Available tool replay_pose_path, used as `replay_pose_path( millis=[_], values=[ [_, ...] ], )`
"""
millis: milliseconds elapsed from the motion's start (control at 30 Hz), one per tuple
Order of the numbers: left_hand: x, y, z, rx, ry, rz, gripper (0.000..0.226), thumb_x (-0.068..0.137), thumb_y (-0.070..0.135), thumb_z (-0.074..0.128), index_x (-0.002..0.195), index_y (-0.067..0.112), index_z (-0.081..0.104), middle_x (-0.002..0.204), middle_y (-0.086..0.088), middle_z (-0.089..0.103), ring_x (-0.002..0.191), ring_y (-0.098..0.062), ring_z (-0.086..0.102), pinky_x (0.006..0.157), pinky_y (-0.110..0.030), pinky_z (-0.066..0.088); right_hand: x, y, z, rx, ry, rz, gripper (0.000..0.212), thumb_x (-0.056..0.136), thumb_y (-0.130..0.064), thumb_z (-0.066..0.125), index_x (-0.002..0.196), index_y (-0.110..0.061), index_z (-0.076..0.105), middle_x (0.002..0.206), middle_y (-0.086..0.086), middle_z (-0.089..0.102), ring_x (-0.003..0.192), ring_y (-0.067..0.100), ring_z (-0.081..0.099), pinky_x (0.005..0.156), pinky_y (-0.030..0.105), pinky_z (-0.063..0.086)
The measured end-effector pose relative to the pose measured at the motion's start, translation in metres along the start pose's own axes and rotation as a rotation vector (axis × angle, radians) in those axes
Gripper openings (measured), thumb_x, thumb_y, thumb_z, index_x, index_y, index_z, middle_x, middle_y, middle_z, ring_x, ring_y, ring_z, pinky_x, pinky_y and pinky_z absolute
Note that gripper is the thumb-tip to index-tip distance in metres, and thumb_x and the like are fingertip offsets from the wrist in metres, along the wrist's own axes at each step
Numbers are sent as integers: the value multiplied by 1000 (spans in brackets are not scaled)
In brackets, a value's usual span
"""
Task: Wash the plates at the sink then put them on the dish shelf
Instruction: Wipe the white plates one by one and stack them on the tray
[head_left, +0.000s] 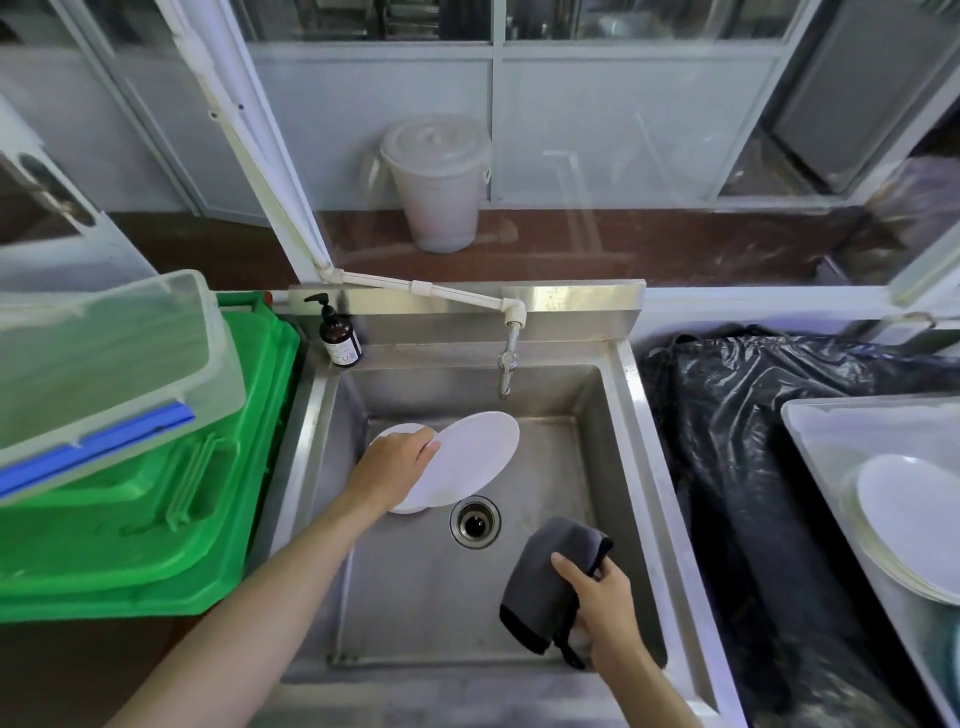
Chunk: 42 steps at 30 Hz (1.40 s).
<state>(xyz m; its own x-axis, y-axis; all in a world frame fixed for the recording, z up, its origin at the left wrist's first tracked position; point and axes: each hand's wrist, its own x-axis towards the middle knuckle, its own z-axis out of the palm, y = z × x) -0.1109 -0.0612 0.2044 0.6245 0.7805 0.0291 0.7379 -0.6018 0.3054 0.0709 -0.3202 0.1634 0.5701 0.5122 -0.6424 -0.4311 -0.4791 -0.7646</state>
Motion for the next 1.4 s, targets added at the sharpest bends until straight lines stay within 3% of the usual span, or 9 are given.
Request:
replay_pose_path(
  millis=[367,600,767,833,967,1033,1167,1300,1400],
  values=[
    [16,29,0,214,-124,-34,36,113,33,36,124,10,63,110,-15,74,100,-40,66,69,-36,30,19,-28,-21,96,-45,23,26,91,-11,78,115,-11,68,104,7,77,97,22,72,73,34,58],
    [21,44,10,231,-190,-17,34,112,31,41,121,8,65,114,-17,69,100,-43,67,72,-43,41,37,-46,-34,87,-93,29,23,94,-13,75,114,-17,62,102,-1,71,92,14,66,69,31,54],
    [18,50,16,291,-202,32,27,108,28,50,127,16,65,100,-11,75,84,-39,72,62,-43,53,46,-47,-42,76,-81,47,28,95,-16,75,118,-18,59,103,0,69,99,24,64,85,44,57],
    [16,58,16,375,-204,54,22,105,20,52,124,14,63,90,-10,76,76,-37,72,51,-42,47,49,-47,-46,72,-79,53,29,94,-18,76,119,-18,60,105,0,69,102,26,65,87,45,57],
    [10,76,9,378,-245,-71,22,103,10,43,124,10,51,94,-13,74,80,-40,68,54,-39,33,50,-49,-52,46,-54,24,26,94,-20,77,115,-18,63,101,-3,71,98,21,66,80,39,58],
    [3,79,8,223,-169,-199,15,106,17,39,116,13,50,91,-12,69,74,-37,58,57,-38,35,50,-51,-54,-20,-28,-12,22,94,-24,76,111,-16,65,100,-2,73,98,21,67,78,38,59],
    [-20,88,11,-446,-9,-512,26,107,34,39,93,15,50,80,-10,59,74,-26,50,62,-35,35,40,-69,-49,-142,-36,-160,9,96,-32,72,99,-25,66,98,-3,74,96,16,68,82,42,62],
    [-46,127,8,-1014,81,-592,30,110,27,45,134,34,63,127,22,68,121,-4,60,100,-27,48,35,-99,-28,-232,-68,-409,10,96,-31,72,96,-24,65,89,-8,72,89,11,69,71,28,57],
    [-61,157,0,-1303,45,-653,31,111,38,43,138,45,58,136,21,66,131,-7,59,107,-39,49,35,-111,-9,-391,-90,-574,14,95,-37,70,102,-31,60,90,-18,69,85,4,65,73,30,55]
  ],
)
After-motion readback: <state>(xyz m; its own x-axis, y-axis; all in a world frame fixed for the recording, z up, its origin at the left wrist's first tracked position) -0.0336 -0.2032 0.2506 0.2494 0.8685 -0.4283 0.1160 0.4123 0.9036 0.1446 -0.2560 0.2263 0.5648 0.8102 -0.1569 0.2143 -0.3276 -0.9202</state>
